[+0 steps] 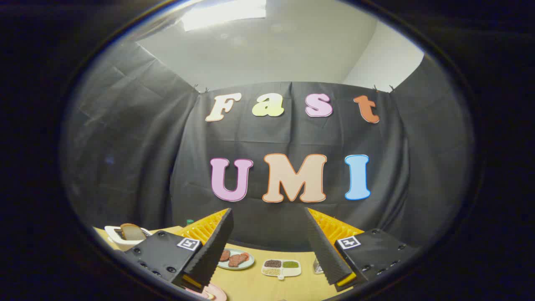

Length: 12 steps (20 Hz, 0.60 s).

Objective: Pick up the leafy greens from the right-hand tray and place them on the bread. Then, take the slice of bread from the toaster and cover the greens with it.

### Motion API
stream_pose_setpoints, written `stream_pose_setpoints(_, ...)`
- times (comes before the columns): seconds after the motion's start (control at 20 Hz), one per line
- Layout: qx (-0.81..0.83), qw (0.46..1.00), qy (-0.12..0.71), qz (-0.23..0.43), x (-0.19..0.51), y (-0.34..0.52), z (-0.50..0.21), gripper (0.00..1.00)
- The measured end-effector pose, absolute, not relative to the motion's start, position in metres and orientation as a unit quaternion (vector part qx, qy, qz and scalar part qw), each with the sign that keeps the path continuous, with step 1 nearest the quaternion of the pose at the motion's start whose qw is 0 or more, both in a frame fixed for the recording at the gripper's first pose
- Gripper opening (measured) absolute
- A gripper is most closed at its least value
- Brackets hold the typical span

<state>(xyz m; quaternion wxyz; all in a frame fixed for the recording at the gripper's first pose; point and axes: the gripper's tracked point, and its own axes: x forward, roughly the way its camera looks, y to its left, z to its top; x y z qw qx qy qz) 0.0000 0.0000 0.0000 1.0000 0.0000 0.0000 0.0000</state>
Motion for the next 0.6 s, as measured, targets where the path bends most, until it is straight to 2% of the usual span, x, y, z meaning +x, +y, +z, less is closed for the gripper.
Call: stream_pose_setpoints(0.6, -0.016, 0.999, 0.021, -0.020, 0.006, -0.018, -0.013, 1.00)
